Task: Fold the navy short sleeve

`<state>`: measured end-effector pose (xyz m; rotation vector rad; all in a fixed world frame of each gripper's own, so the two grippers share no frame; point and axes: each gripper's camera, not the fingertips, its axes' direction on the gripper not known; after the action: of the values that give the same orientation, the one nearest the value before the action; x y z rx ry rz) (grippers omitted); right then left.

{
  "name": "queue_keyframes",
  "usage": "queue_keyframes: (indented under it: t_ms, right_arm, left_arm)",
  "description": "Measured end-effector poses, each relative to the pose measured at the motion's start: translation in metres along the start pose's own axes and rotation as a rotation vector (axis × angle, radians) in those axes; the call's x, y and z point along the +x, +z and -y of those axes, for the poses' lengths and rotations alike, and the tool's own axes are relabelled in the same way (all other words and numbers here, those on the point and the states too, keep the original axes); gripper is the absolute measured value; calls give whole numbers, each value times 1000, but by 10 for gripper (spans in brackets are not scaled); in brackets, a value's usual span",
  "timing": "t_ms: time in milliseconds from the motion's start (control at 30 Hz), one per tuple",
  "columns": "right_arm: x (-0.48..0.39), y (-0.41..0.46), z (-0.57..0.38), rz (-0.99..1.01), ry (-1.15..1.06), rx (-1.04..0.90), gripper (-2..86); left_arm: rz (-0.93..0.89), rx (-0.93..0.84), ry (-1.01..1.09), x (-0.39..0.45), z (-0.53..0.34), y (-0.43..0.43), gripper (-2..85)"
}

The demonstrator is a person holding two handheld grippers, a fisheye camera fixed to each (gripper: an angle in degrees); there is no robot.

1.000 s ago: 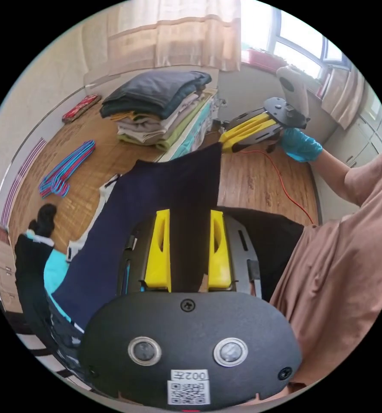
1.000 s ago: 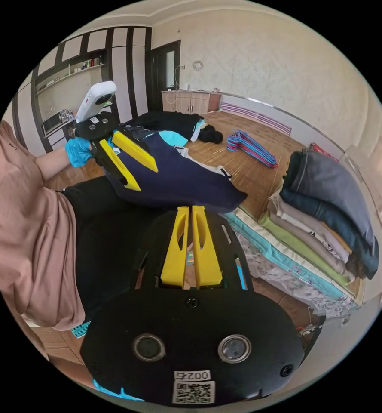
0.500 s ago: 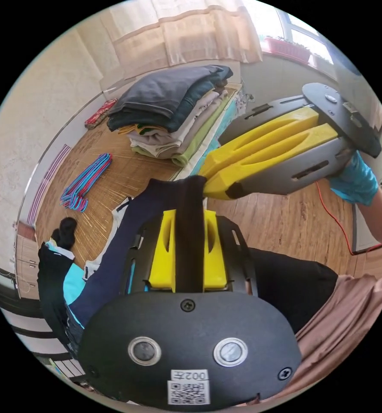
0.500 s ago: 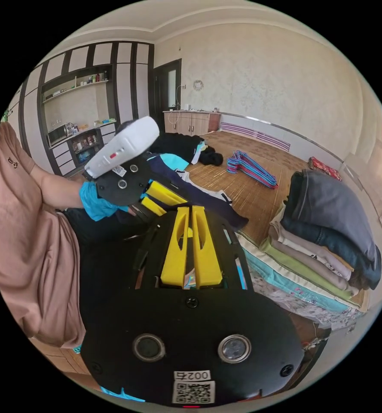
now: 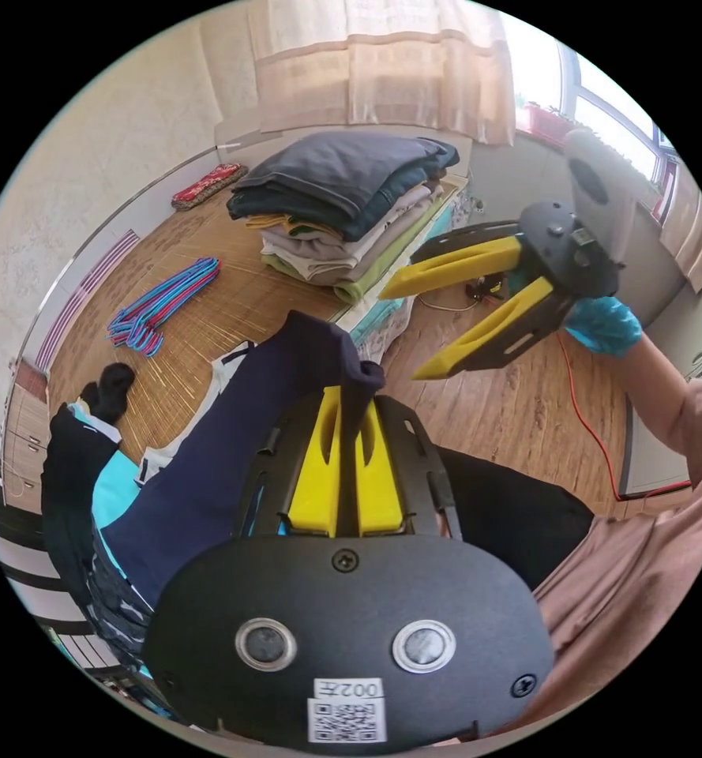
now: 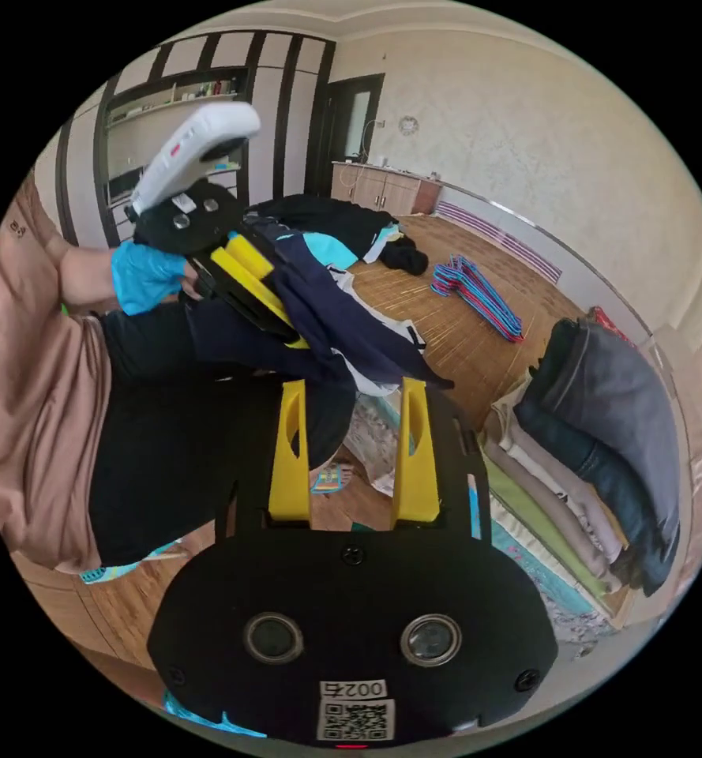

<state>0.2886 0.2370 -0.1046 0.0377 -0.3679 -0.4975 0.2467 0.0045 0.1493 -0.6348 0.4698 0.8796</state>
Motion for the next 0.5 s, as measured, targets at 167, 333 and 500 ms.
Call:
queue_keyframes:
  t_ms: [167, 333, 500]
  right_arm:
    - [-18, 58, 40, -133, -211, -87, 212]
    - [-30, 99, 73, -167, -371, -126, 223]
    - [-36, 143, 95, -154, -476, -190, 182]
  left_arm:
    - [-6, 2, -11, -4, 0, -17, -9]
    - [-11, -4, -13, -4, 0, -30, -9]
    - [-36, -7, 0, 1, -2, -45, -9]
